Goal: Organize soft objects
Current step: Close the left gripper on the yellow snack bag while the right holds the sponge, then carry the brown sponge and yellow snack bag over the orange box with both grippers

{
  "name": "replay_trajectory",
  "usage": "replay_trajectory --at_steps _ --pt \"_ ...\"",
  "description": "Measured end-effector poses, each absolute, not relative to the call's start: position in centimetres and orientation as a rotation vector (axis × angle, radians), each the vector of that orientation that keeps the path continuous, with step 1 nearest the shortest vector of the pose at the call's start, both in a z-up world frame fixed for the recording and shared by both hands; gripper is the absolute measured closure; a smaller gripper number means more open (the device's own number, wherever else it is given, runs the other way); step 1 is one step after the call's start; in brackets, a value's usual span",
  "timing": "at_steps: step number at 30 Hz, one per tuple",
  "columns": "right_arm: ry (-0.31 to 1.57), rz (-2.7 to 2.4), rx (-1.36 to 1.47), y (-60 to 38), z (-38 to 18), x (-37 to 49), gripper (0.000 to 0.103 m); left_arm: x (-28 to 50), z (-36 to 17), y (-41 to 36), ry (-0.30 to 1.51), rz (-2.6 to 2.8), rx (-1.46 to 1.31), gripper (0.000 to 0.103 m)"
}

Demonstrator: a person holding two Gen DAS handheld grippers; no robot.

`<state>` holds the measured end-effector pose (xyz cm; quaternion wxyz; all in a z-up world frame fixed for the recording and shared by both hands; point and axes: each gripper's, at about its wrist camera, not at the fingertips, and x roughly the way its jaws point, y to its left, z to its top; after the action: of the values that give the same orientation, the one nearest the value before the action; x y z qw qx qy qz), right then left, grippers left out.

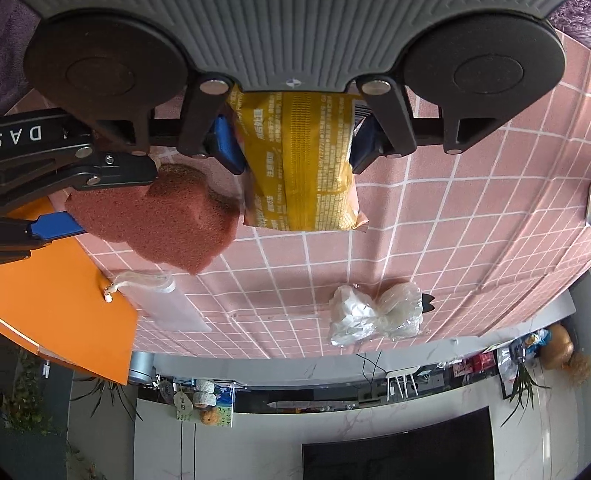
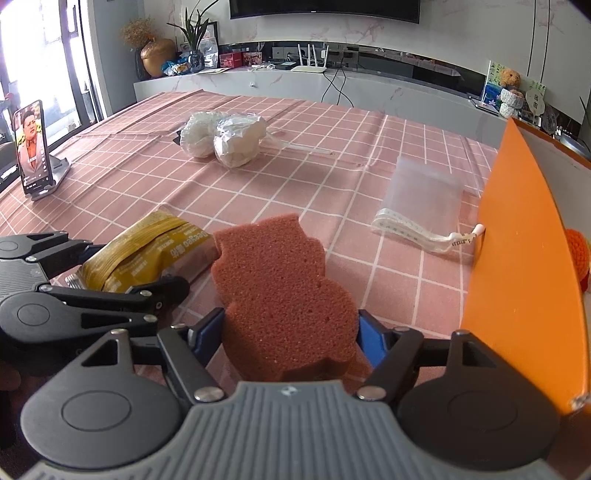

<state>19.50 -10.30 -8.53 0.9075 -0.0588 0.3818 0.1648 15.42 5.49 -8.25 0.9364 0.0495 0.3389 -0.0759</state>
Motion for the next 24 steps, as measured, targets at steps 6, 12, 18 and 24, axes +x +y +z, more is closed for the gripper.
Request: replay_trajectory --at_steps 6,12,18,24 --pt "0.78 0.329 -0.131 -10.1 -8.3 19.1 0.034 15.4 -8.1 6.0 0.693 -0.162 0.076 0.041" --pt "0.733 0.327 -0.148 -9.7 -7.1 18.1 0.035 14.8 -7.5 6.6 0.691 -0.162 0.029 0.045" --pt "0.68 0.317 -0.135 -10.0 -5.3 17.0 0.036 13.8 -5.6 7.0 0.647 -0.162 -0.007 0.045" --pt "0.612 0.295 -0.119 -10.8 -2.6 15.5 0.036 12.9 -3.0 6.6 0.593 -0.183 -0.032 0.045"
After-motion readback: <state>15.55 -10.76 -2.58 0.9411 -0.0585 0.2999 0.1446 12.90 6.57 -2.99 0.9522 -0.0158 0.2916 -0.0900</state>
